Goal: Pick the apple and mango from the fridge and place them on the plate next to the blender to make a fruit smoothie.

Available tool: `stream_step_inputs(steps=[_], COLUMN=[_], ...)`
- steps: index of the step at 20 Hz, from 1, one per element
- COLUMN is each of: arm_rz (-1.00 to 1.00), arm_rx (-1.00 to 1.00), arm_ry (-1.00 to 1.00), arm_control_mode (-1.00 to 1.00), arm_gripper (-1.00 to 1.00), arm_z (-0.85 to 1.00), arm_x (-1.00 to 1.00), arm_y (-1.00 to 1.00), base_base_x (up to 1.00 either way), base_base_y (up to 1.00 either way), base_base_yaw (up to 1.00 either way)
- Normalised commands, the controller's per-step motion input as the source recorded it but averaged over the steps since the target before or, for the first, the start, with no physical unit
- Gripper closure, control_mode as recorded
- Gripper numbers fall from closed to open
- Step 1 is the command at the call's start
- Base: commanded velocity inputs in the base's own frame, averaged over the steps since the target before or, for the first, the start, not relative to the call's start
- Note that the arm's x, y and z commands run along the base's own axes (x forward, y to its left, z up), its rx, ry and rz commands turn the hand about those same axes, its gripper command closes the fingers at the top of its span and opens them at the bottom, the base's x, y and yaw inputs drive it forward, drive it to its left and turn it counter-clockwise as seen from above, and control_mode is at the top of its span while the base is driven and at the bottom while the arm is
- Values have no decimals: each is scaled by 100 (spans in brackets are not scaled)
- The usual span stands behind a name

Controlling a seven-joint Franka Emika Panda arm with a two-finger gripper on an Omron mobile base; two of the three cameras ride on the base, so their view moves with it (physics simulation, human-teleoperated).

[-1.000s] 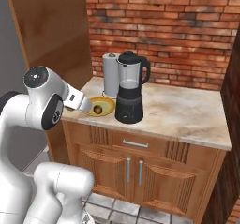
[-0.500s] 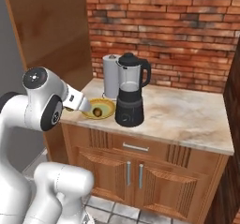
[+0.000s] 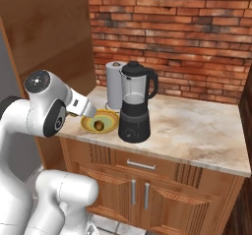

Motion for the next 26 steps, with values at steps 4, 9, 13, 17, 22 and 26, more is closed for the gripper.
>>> stream_step_inputs(steps=[4,9,13,17,22,26], arm_rz=[0,0,0,0,0,0], arm_rx=[0,-2,-2,0,0,0], arm_ry=[1,12,33,27,12,0], arm_control_mode=[-100,-100,-100,-100,-100,-100], arm_gripper=[100,100,100,100,100,100], arm_z=[0,-4,-44,-59,-66,-47], arm_x=[11,43,45,47,43,42], arm_y=[4,15,31,8,0,0], base_base_x=[25,0,0,0,0,0], base_base_y=[13,0,0,0,0,0], base_base_yaw=[2,0,0,0,0,0])
